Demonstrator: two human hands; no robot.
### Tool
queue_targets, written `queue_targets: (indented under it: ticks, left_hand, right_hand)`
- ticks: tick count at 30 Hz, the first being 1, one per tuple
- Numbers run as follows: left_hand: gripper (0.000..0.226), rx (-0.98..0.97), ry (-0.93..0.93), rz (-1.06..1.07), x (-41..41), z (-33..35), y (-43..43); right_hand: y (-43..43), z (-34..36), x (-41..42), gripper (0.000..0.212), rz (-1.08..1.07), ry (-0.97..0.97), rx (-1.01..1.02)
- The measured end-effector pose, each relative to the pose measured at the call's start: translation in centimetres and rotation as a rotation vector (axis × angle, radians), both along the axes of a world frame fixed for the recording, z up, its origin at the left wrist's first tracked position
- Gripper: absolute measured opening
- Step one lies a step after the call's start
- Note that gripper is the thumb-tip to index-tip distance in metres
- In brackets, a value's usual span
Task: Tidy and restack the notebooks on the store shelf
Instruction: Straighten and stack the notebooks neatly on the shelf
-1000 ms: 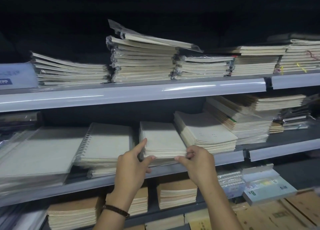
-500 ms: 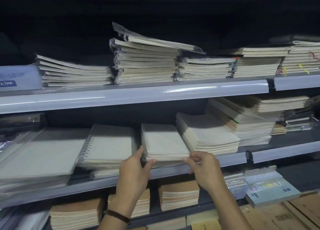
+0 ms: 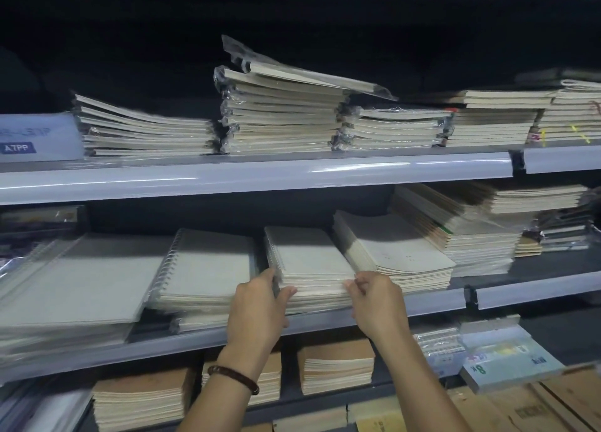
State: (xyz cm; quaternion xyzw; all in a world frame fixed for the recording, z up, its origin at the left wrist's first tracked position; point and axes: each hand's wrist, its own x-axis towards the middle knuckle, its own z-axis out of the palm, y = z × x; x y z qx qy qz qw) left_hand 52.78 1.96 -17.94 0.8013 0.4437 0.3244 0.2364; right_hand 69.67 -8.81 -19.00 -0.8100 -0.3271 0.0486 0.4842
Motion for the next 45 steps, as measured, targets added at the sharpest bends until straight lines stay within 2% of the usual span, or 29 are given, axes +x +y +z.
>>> queue_targets:
  ticks: [6, 12, 16, 18, 20, 22, 25, 27, 30, 32, 35, 42, 45]
  left_hand:
    - [0.058, -0.144, -0.045, -0.07, -0.3, 0.4, 0.4]
    - [0.052, -0.086, 0.015, -0.058, -0.5, 0.6, 0.1]
    - [0.043, -0.031, 0.066, -0.053, -0.6, 0.5, 0.0]
    - [0.045, -0.079, 0.044, -0.074, -0.5, 0.4, 0.1]
    - [0.052, -0.234, -0.022, -0.139, -0.4, 1.1, 0.1]
    - [0.058, -0.495, -0.098, -0.25, -0.5, 2.6, 0.3]
    - [0.08, -0.907, -0.209, -0.305, -0.9, 5.4, 0.5]
    - [0.088, -1.016, -0.132, -0.306, -0.8, 6.7, 0.8]
    - [0.092, -1.104, -0.034, -0.295, -0.2, 7.5, 1.5]
    - [0.093, -1.129, 0.002, -0.28, 0.2, 7.7, 1.6]
    - [0.083, -1.094, 0.024, -0.259, 0.8, 7.6, 1.5]
    - [0.048, -0.904, 0.061, -0.176, 2.4, 6.3, 2.4]
    - [0.047, -0.893, 0.085, -0.184, 2.3, 6.4, 2.5]
  right_hand:
    - [-0.8, -0.2, 0.4, 0.041, 0.112, 0.143, -0.124]
    - [-0.4, -1.6, 0.1, 0.051, 0.051, 0.075, -0.019]
    - [-0.8, -2.1, 0.3, 0.033, 0.006, 0.068, 0.028]
    - [-1.2, -1.9, 0.3, 0.032, 0.02, 0.037, -0.015]
    - [-1.6, -0.9, 0.5, 0.03, 0.094, 0.133, -0.101]
    - [-1.8, 0.7, 1.0, 0.042, 0.177, 0.376, -0.184]
    - [-2.4, 3.5, 2.0, 0.061, 0.273, 0.689, -0.281]
    - [-2.3, 5.0, 2.5, 0.081, 0.323, 0.751, -0.405]
    - [-0.9, 6.2, 3.2, 0.109, 0.386, 0.728, -0.614]
    - [0.1, 6.7, 3.3, 0.12, 0.408, 0.691, -0.704]
    - [0.8, 7.0, 3.2, 0.121, 0.409, 0.626, -0.746]
    - [1.5, 6.8, 3.2, 0.109, 0.4, 0.649, -0.644]
    - [1.3, 6.7, 3.5, 0.104, 0.414, 0.659, -0.662]
